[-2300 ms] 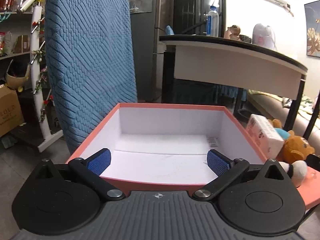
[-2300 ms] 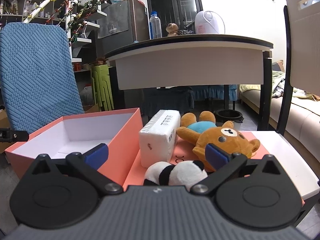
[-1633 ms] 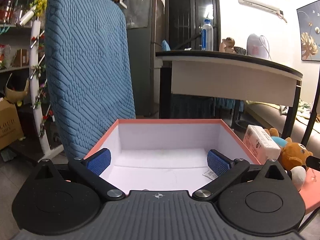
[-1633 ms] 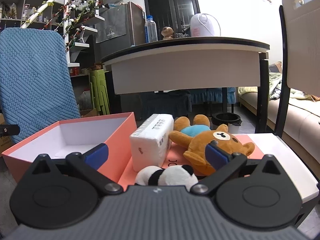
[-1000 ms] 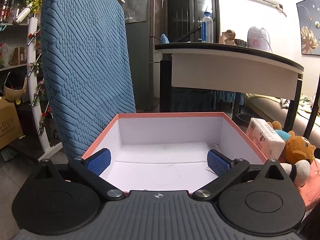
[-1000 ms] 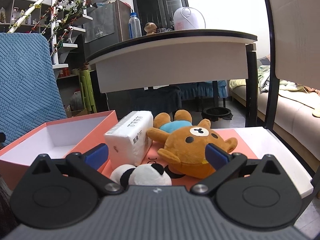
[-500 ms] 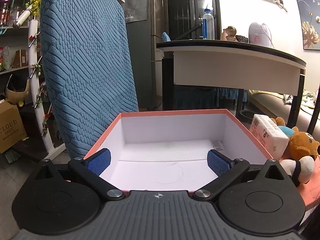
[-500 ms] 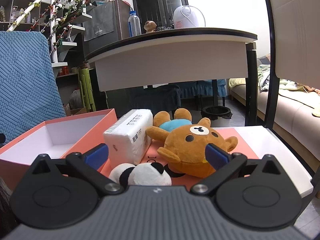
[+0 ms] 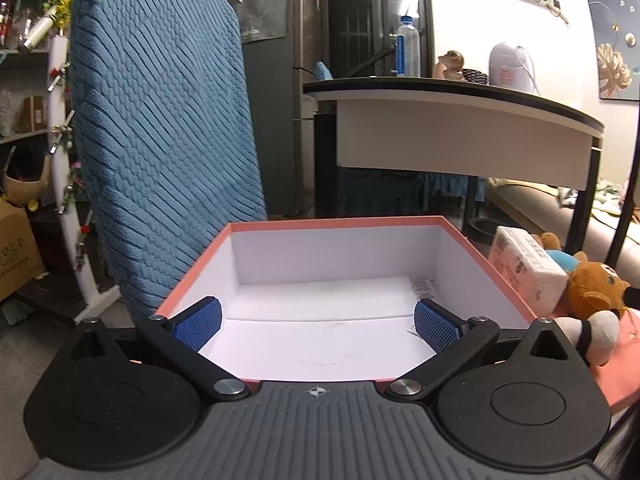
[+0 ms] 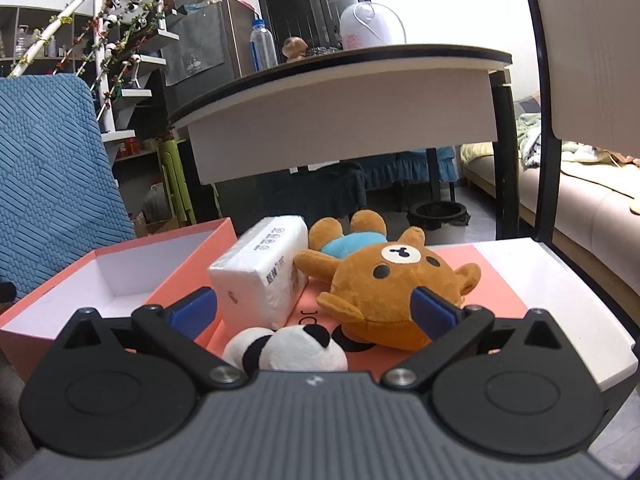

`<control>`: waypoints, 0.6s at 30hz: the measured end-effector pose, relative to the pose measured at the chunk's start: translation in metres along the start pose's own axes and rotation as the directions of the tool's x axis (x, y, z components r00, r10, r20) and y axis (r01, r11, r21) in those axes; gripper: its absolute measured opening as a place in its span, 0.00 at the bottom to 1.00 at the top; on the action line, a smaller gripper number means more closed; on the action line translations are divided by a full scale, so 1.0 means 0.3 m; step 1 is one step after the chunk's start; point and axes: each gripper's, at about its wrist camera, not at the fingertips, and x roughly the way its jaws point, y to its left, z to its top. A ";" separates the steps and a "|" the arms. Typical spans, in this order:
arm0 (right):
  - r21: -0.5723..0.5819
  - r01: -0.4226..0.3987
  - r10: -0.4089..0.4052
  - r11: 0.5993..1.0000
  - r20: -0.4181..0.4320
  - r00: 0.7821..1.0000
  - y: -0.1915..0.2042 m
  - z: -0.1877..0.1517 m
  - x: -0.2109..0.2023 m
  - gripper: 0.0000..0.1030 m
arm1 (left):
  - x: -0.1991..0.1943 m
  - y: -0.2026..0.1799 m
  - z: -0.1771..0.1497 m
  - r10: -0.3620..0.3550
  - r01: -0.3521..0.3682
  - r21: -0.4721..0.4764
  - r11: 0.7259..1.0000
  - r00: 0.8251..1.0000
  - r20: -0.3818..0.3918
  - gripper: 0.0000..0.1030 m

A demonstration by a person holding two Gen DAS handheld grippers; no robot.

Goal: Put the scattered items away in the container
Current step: 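Move the right gripper toward the panda plush on the pink lid, then close the right gripper on the black-and-white panda plush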

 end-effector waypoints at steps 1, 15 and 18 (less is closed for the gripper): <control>-0.001 0.005 -0.005 1.000 -0.007 1.000 0.001 -0.001 0.006 1.00 | 0.007 0.002 -0.001 0.001 -0.001 -0.001 1.000 1.000 -0.009 1.00; 0.057 0.010 -0.005 0.998 -0.088 0.996 -0.001 -0.040 0.113 1.00 | 0.024 0.006 -0.012 -0.016 0.014 -0.023 1.000 0.998 -0.068 1.00; 0.074 0.014 -0.005 0.997 -0.119 0.993 -0.016 -0.053 0.147 0.94 | 0.028 0.008 -0.014 -0.019 0.017 -0.023 1.000 0.997 -0.076 1.00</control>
